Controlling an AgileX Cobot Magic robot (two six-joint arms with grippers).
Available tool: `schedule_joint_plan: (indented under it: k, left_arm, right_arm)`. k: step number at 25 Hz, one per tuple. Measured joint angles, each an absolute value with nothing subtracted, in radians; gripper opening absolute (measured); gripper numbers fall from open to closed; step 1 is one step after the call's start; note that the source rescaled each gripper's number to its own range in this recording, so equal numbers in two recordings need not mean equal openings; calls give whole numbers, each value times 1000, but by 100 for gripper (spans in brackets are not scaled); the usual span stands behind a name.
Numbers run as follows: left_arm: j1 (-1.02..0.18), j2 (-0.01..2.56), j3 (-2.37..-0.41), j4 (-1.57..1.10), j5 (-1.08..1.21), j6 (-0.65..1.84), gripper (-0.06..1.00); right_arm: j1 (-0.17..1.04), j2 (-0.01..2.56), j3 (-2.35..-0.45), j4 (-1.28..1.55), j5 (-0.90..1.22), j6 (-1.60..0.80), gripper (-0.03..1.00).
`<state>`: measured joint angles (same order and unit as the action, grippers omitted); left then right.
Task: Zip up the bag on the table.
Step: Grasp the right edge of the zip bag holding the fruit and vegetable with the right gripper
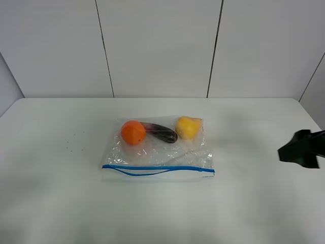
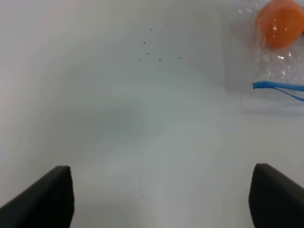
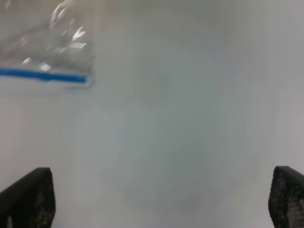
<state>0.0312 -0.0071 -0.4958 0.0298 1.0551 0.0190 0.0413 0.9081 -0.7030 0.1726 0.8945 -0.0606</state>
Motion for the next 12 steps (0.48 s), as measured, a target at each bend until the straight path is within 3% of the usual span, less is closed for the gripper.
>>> schedule_joint_plan:
  k: [8, 12]
  left_arm:
    - [31, -7, -496, 30, 1055, 19, 100]
    - [31, -7, -496, 30, 1055, 19, 100]
  right_arm:
    - [23, 1241, -704, 604, 757, -400, 100]
    - [-137, 1416, -706, 858, 795, -707, 100]
